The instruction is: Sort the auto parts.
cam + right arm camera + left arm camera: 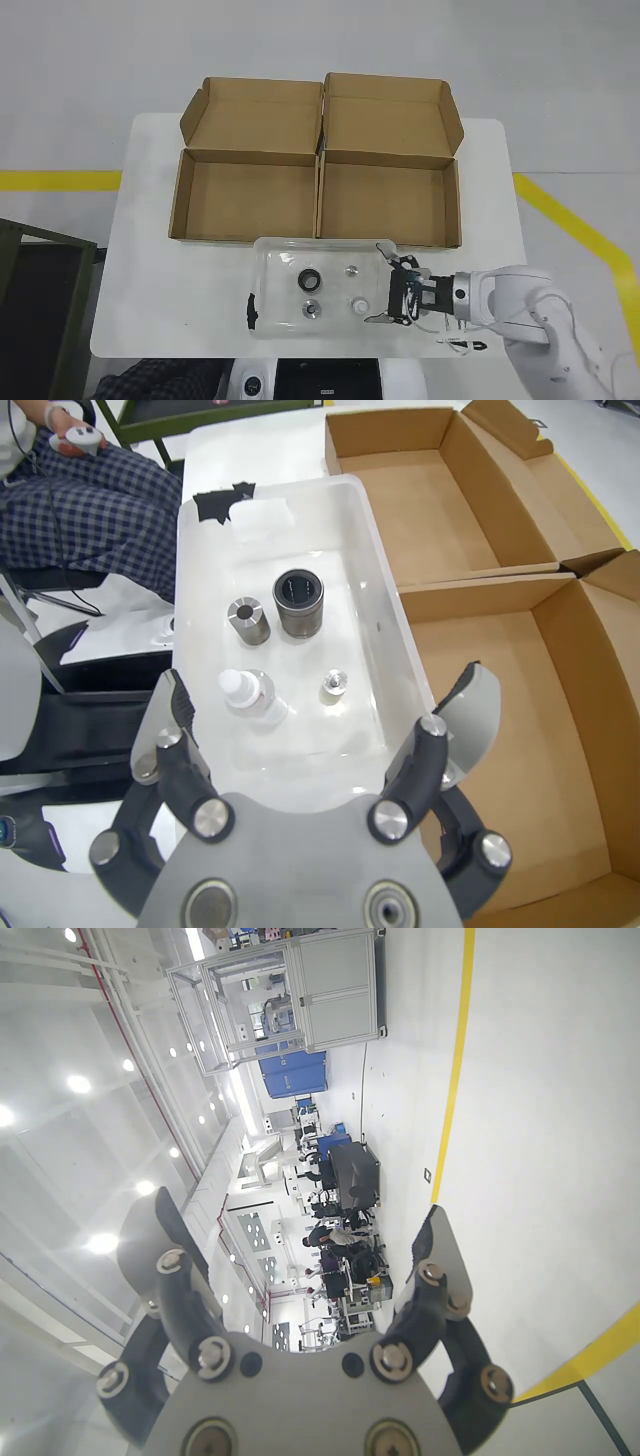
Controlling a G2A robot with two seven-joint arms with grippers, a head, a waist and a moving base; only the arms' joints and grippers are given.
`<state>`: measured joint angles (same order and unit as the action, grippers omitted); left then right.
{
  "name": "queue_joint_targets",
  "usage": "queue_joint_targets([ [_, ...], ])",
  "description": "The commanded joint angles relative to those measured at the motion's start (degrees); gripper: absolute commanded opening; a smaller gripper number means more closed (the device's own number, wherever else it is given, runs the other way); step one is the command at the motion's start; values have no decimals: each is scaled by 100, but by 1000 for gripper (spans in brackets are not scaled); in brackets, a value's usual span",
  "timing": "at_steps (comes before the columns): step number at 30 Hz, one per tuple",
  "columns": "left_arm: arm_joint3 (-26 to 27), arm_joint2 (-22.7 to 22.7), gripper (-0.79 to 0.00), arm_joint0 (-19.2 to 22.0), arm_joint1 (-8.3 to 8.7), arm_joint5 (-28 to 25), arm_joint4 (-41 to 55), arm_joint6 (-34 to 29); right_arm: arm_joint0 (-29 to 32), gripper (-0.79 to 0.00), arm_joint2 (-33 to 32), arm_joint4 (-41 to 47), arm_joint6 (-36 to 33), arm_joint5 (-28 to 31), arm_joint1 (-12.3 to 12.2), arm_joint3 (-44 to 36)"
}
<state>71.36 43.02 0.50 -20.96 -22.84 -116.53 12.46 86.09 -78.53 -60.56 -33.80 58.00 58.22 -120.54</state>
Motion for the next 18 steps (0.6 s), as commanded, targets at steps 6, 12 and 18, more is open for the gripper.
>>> queue_joint_targets([
  [6,0,0,0,0,0,0,0,0,14,0,306,-567,210,0,-65,125],
  [12,0,0,0,0,0,0,0,0,-8,0,416,-804,352,-25,-94,216],
  [18,0,0,0,0,0,0,0,0,-14,-40,480,-900,409,-85,-120,247],
])
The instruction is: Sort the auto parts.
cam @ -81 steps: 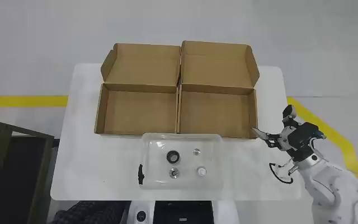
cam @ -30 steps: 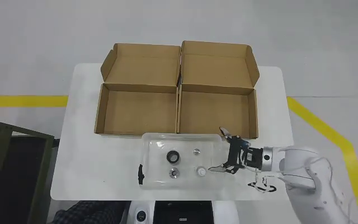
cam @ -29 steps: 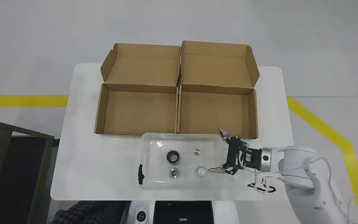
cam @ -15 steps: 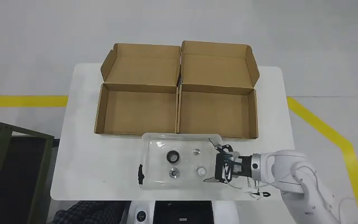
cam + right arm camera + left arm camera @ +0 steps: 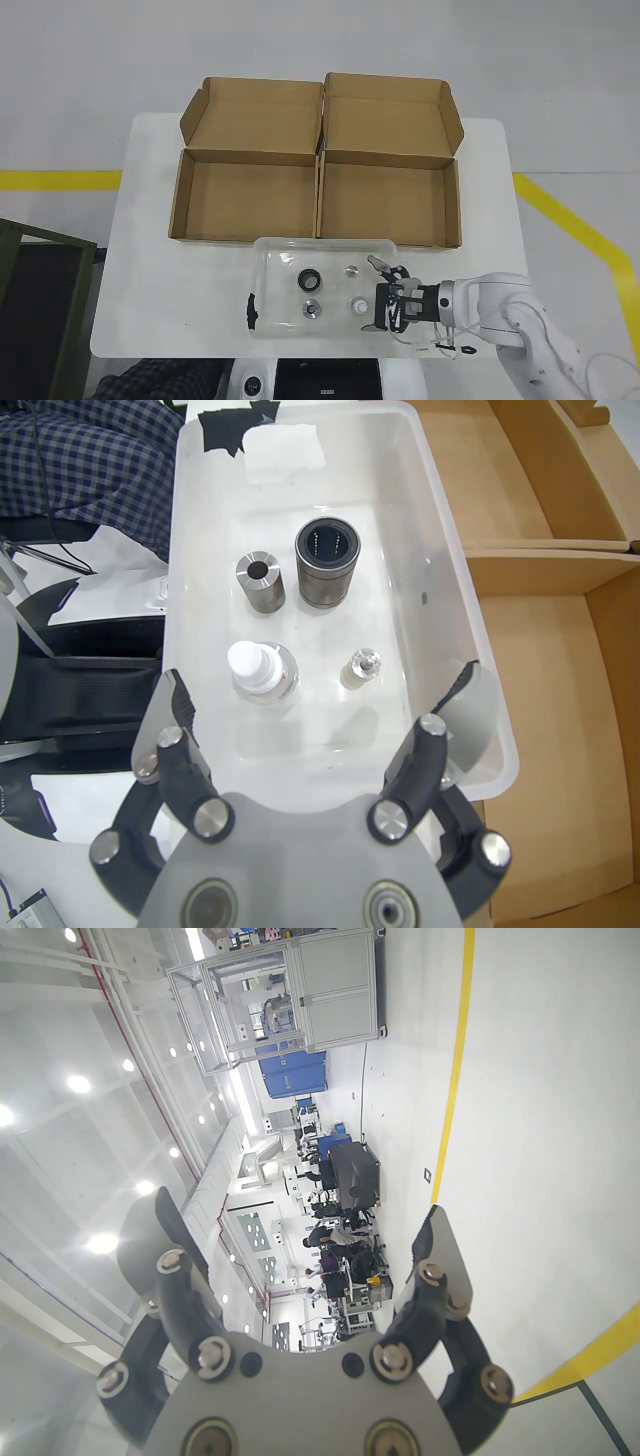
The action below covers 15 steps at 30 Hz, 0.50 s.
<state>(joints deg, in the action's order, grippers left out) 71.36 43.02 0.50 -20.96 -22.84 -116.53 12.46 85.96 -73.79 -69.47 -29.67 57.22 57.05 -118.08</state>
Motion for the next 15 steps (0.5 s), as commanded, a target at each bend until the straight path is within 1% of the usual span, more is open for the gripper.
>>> queue_joint_targets([
  [1,0,0,0,0,0,0,0,0,-3,-86,15,-22,-12,-14,-9,1],
  [2,0,0,0,0,0,0,0,0,-3,-117,24,-26,-20,-26,-14,3],
  [4,0,0,0,0,0,0,0,0,-6,-132,46,-27,-34,-43,-23,-1],
  [5,0,0,0,0,0,0,0,0,-9,-157,66,-25,-42,-43,-27,-5],
  [13,0,0,0,0,0,0,0,0,-89,-200,233,-2,-171,-55,-56,18],
  [15,0,0,0,0,0,0,0,0,-114,-225,271,3,-209,-68,-63,25],
])
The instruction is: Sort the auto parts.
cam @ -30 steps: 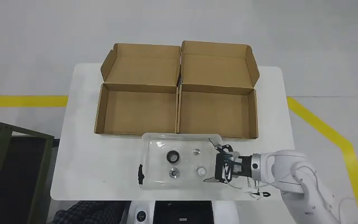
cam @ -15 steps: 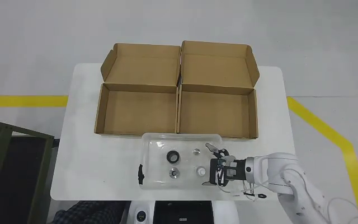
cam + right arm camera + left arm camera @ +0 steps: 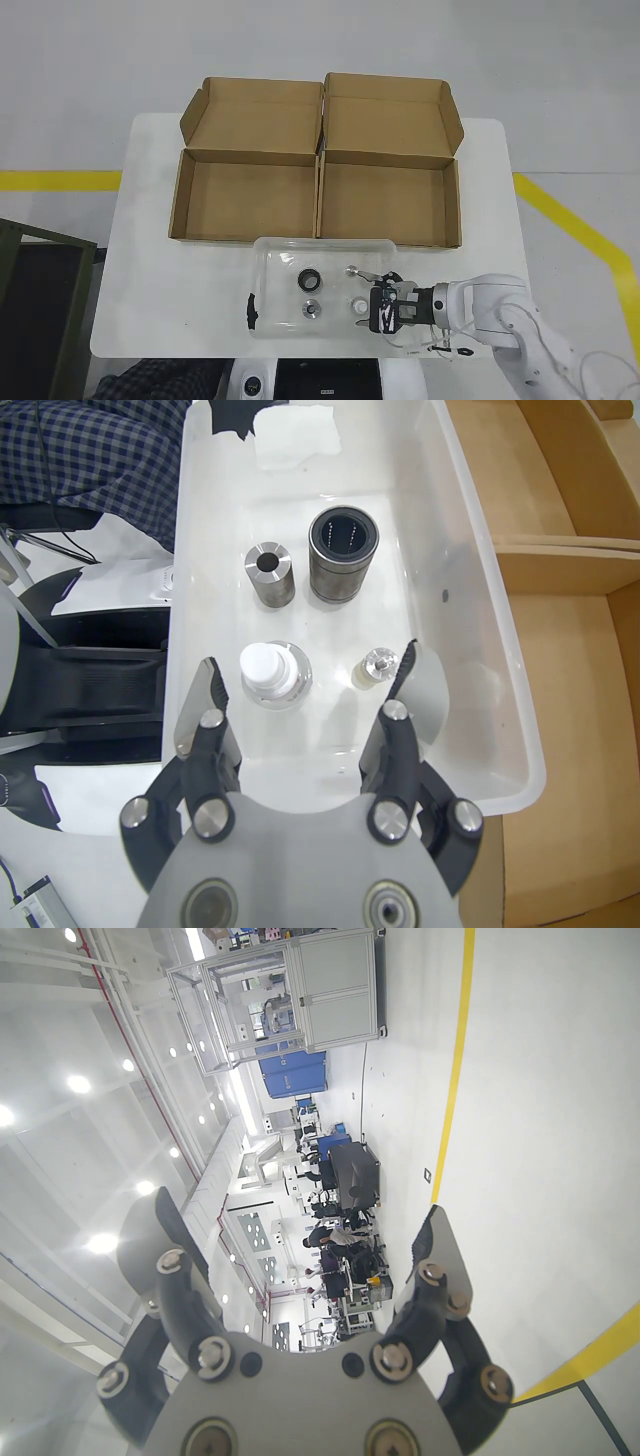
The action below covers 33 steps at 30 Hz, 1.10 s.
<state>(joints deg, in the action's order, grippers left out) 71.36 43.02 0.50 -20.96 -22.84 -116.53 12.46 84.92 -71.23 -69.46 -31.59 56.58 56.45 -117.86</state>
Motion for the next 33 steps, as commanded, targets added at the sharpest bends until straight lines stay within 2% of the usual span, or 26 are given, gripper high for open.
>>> queue_joint_targets([
  [1,0,0,0,0,0,0,0,0,-23,-243,34,9,-28,-16,-5,7],
  [20,0,0,0,0,0,0,0,0,-311,-351,512,137,-375,-138,-45,128],
  [29,0,0,0,0,0,0,0,0,-340,-363,581,225,-558,-243,-84,156],
  [33,0,0,0,0,0,0,0,0,-341,-406,606,304,-632,-259,-104,154],
])
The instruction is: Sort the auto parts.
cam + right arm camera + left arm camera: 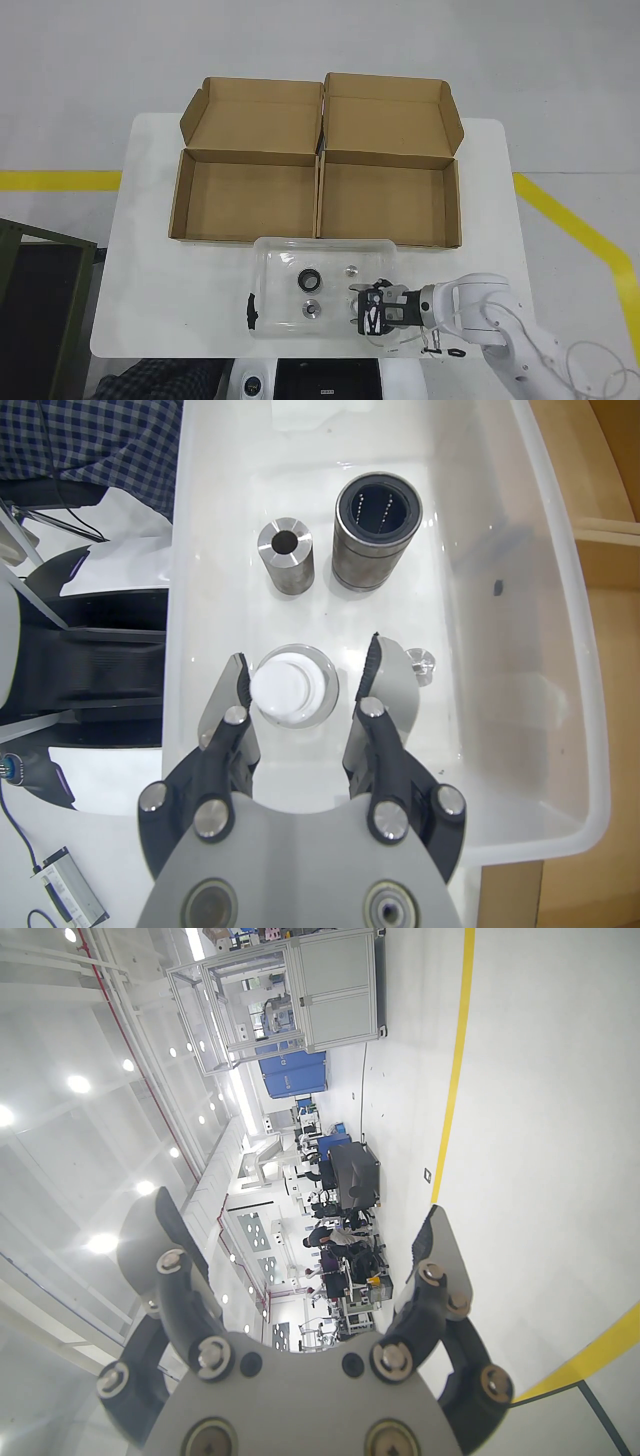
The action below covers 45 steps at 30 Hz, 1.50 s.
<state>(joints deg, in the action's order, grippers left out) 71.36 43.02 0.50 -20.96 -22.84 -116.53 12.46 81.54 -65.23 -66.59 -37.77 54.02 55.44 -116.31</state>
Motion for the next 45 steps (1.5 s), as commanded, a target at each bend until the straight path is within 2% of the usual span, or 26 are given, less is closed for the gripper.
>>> queue_joint_targets([
  [1,0,0,0,0,0,0,0,0,-9,-428,13,29,-36,-3,-9,-1],
  [3,0,0,0,0,0,0,0,0,-21,-499,28,63,-62,-21,-17,0],
  [7,0,0,0,0,0,0,0,0,-59,-754,63,116,-101,-40,-31,0],
  [8,0,0,0,0,0,0,0,0,-72,-785,72,125,-108,-46,-34,-4],
  [22,0,0,0,0,0,0,0,0,-168,-785,-101,624,227,-216,-90,-192],
  [29,0,0,0,0,0,0,0,0,-230,-785,-169,915,1077,-250,-74,-224],
  [45,0,0,0,0,0,0,0,0,-680,-785,-170,949,3331,-641,86,63],
])
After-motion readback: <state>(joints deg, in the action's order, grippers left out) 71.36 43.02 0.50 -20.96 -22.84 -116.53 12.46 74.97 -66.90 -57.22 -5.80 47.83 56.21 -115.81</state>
